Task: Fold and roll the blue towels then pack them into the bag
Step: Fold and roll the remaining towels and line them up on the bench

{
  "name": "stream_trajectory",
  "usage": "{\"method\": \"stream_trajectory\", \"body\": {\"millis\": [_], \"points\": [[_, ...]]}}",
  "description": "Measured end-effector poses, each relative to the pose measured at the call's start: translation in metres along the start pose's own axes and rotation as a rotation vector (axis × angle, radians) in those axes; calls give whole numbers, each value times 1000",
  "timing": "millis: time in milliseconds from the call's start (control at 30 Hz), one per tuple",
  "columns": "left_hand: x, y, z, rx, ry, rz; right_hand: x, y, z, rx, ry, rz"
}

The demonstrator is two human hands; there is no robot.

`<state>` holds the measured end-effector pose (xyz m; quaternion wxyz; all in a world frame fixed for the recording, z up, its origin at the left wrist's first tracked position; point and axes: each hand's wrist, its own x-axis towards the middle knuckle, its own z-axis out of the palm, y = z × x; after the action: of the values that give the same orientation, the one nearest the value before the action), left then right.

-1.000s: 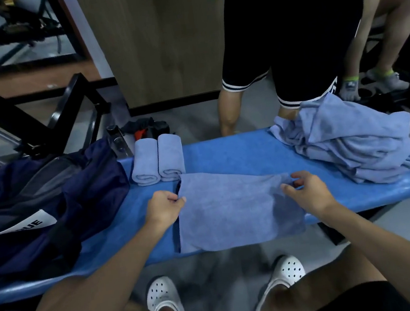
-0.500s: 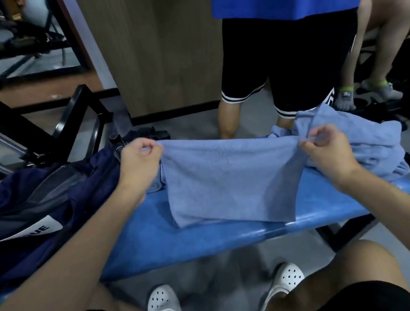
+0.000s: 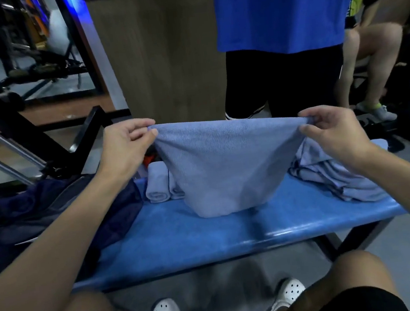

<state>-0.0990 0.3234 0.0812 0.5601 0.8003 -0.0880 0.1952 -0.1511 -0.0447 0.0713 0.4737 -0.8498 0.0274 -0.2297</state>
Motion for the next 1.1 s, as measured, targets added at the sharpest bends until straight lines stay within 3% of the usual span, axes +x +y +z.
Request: {"method": "stream_trajectory", "body": {"millis": [267, 433, 600, 700, 800, 933, 1100], "points": [[3, 12, -6, -3, -31, -27, 2, -10, -4, 20, 20, -44], [4, -1, -1, -61, -12, -138, 2, -15, -3, 169, 26, 102], [0, -5, 0, -109, -184, -277, -2, -14, -2, 237, -155, 206], [-1, -10, -3, 67, -187, -211, -5, -12, -5, -59, -301, 134], [-2, -10, -6, 265, -171, -54, -7, -11, -2, -331, -233, 28], [-6, -6, -15, 411, -223, 80, -7, -20, -5, -328, -200, -31], [-4, 3, -24, 414, -192, 105, -9, -28, -18, -314, -218, -35]]}}
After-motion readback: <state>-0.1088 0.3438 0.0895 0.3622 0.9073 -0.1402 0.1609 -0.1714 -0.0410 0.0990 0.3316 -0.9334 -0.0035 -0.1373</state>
